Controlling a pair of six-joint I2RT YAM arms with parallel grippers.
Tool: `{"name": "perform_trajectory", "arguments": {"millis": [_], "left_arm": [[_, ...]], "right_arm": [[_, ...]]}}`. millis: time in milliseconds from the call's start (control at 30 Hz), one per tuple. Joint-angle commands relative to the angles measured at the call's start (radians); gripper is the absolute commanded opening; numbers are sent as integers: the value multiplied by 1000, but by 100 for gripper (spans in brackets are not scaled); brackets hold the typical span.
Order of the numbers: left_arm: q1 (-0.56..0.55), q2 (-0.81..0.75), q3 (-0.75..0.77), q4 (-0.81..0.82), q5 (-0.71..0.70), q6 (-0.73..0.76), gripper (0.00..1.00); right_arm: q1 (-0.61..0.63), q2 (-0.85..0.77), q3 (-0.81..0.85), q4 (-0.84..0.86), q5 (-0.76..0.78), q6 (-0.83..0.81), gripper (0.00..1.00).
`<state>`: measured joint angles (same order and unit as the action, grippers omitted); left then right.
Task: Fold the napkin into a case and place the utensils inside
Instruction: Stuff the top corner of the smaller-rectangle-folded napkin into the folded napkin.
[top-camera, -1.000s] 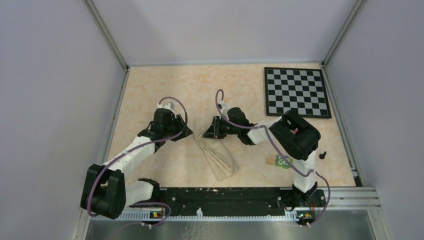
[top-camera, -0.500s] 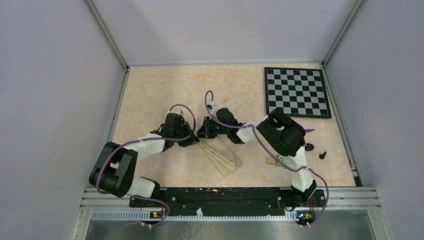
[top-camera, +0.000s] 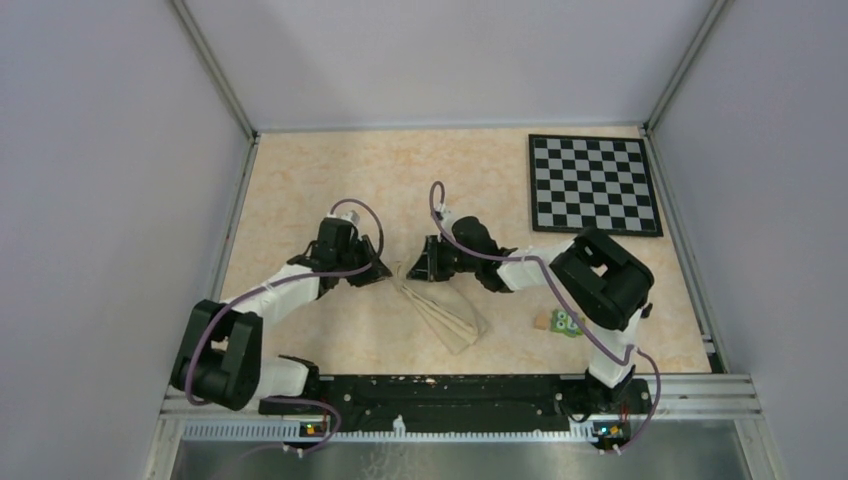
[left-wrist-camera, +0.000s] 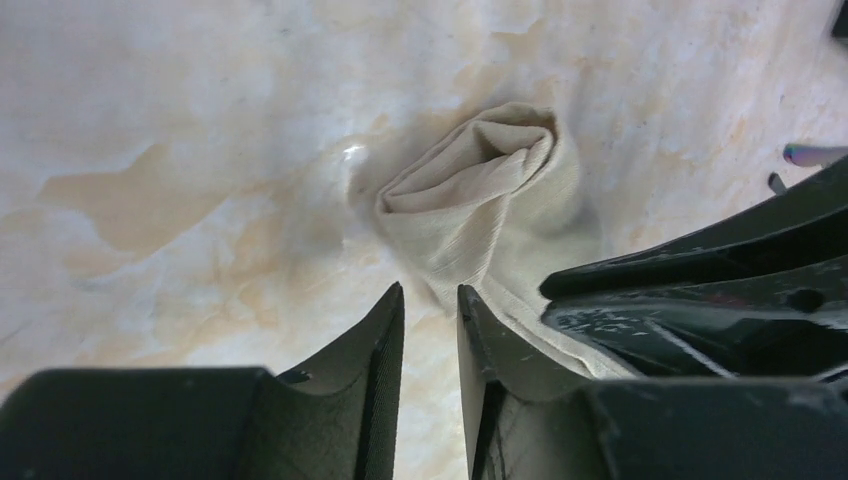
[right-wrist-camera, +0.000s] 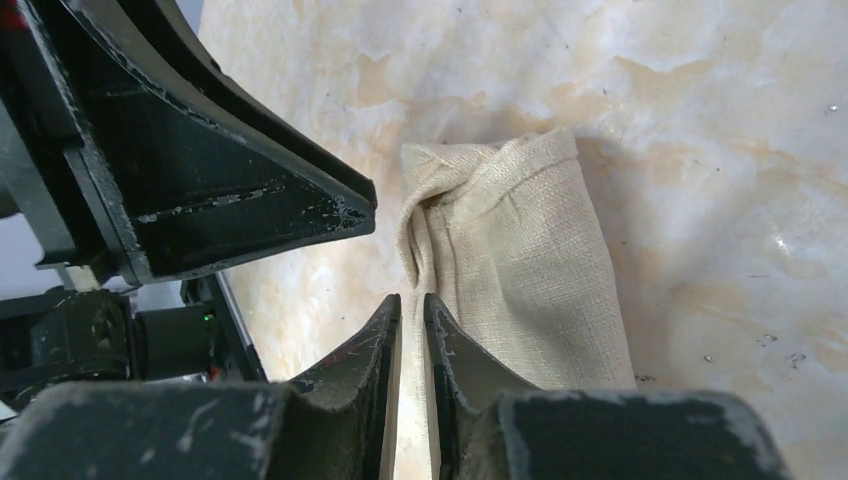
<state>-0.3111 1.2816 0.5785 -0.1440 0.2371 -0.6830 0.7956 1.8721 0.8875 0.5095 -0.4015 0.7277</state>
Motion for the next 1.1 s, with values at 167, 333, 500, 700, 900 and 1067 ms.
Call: {"name": "perform_trajectory", "arguments": {"millis": [167, 333, 500, 700, 900, 1067], "left_arm": [[-46, 201, 67, 198, 161, -30, 30], [-62, 227, 59, 170, 144, -21, 28], [-24, 99, 63, 41, 116, 49, 40], [37, 41, 29, 29, 221, 14, 46], [87, 107, -31, 151, 321, -99, 47], [126, 152, -3, 187, 341, -77, 47]], "right_arm": [[54, 164, 85, 68, -7, -22, 14], [53, 85, 55, 26, -7, -22, 14], [64, -120, -38, -65, -7, -22, 14], [160, -256, -67, -173, -7, -22, 14], [273, -201, 7, -226, -7, -22, 14], [324, -136, 75, -273, -7, -22, 57]]}}
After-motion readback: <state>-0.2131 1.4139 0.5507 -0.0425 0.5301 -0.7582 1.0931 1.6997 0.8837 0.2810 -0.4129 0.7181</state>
